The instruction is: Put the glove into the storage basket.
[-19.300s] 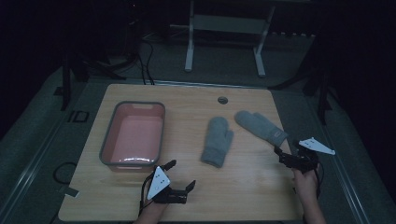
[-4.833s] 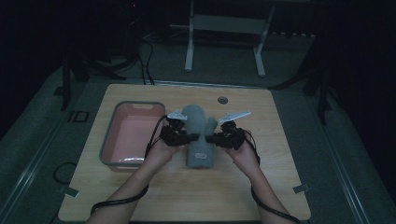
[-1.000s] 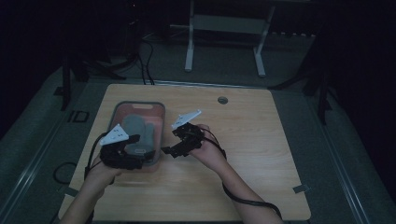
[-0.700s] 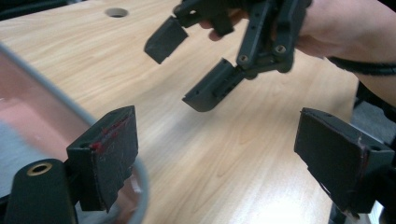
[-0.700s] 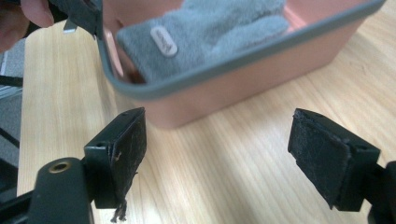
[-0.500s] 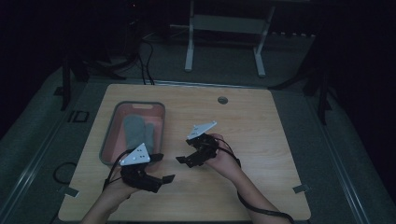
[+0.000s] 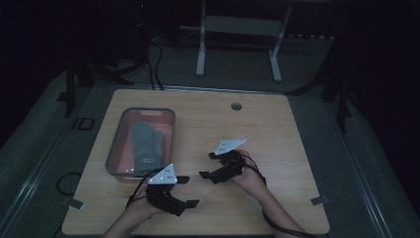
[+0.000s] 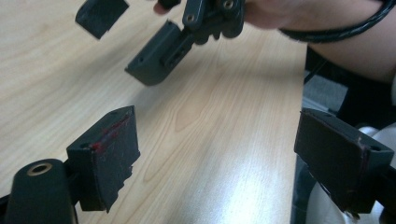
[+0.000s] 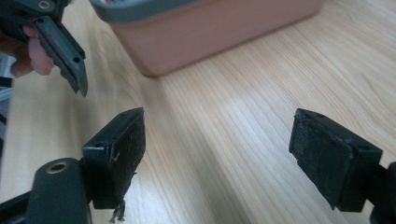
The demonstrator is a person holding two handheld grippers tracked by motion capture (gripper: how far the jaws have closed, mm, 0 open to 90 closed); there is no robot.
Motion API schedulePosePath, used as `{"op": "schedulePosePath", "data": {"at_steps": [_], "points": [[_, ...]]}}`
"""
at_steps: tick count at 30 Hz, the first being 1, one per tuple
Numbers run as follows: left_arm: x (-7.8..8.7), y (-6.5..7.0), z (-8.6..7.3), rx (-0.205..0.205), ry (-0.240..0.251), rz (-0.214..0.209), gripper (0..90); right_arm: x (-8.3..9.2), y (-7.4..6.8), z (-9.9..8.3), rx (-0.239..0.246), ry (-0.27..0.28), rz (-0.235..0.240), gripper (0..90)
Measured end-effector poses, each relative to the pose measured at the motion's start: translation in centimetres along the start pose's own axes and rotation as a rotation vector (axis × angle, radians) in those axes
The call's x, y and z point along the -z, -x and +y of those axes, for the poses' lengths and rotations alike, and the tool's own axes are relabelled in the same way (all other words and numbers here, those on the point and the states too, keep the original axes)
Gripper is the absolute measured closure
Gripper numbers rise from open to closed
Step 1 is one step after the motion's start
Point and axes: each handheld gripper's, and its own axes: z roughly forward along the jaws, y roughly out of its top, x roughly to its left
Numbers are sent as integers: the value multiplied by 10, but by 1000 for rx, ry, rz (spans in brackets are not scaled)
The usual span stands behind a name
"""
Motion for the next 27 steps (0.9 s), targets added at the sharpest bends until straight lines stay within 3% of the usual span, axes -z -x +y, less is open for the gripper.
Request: {"op": "schedulePosePath", "data": {"at_steps": [5,7,10,27], "points": [[-15,1,-4,4,-1,-8,143,2,4,-15,-57,-25,-26,165],[-23,3,-6,-3,-8,6,143,2,2,-20,-67,-25,-73,149],[-33,4,-7,-3,-17,-13,143,1,1,-28,-78,-22,-80,142],[-46,0,-17,-3,-23,21,143,10,7,-73,-12,-57,-178,141]]}}
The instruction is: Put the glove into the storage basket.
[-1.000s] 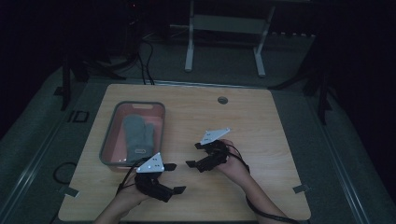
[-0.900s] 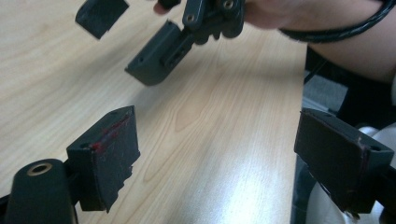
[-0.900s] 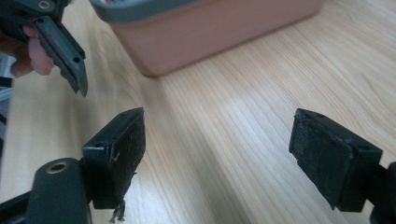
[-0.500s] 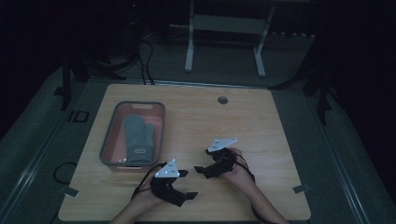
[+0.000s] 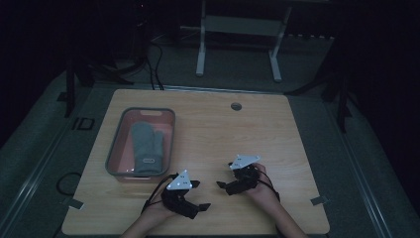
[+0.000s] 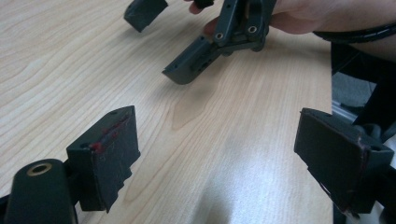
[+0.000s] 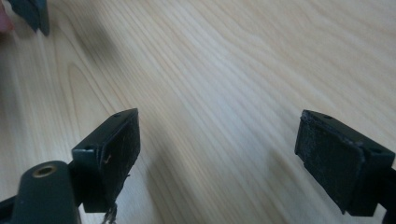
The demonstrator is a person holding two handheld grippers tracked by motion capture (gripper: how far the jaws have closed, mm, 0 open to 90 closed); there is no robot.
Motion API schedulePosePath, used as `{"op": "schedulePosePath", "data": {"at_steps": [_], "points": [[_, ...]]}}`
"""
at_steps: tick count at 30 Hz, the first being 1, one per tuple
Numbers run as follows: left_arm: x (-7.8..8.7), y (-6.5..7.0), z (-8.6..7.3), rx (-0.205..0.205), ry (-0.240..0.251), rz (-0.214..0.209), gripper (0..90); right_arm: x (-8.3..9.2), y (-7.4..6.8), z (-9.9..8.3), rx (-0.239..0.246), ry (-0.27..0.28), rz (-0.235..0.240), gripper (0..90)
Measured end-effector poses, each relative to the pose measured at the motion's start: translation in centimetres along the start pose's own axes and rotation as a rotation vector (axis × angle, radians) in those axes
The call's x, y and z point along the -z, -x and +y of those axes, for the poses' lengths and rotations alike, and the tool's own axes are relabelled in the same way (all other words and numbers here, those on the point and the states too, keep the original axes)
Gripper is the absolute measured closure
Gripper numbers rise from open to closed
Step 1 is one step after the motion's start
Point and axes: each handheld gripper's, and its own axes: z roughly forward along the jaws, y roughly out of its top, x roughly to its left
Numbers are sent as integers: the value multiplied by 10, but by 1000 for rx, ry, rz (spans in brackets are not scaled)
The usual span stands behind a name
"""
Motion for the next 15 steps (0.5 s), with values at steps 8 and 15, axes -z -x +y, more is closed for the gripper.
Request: {"op": "schedulePosePath", "data": {"at_steps": [8,15], "points": [[-6,2,-4,-10,-11,-7,143,2,1,-6,-2,23,-24,141],[-5,2,-5,-12,6,-4,143,0,1,-7,19,16,-35,141]]}}
